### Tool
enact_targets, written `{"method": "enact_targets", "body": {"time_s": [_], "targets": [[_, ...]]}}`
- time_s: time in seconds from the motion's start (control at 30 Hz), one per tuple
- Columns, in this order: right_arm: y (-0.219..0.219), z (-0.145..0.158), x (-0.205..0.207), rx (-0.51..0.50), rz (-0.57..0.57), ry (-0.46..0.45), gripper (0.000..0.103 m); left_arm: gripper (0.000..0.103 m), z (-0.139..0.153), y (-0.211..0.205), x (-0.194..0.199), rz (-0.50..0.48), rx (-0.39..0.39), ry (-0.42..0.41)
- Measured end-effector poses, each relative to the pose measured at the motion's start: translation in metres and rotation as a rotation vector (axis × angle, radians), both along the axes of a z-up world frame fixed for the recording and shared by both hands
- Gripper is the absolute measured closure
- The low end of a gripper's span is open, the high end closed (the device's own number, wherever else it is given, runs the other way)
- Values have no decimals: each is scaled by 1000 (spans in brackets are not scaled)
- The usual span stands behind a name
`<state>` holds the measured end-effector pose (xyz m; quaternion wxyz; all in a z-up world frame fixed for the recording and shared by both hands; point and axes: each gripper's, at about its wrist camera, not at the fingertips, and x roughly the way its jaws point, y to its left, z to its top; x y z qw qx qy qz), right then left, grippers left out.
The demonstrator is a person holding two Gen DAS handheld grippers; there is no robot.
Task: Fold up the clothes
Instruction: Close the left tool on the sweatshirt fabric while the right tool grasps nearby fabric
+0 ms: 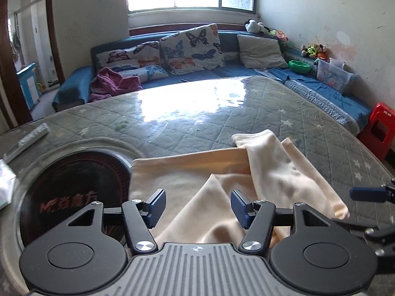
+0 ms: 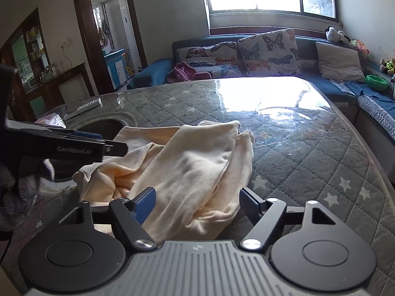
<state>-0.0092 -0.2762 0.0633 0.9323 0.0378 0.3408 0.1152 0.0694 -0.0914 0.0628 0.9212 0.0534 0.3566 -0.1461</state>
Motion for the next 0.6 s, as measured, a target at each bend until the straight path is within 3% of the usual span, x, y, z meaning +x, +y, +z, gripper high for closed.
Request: {"method": "enact_targets", "body": {"time_s": [0.37, 0.4, 0.47, 0.5, 0.6], "targets": [[-12, 7, 29, -3, 2, 3, 33, 45, -30, -15, 49, -89, 17, 74], [-13, 7, 30, -3, 2, 3, 36, 49, -32, -15, 49, -100, 7, 80], [-16, 10, 41, 1, 6, 2, 38, 72, -34, -11, 49, -114, -30, 89], [-17, 10, 43, 2, 7, 2, 41, 78, -34, -8, 48, -115, -39, 91], [-13, 13, 64, 4, 29, 13, 46, 91, -31, 1, 45, -111, -71, 95]]}}
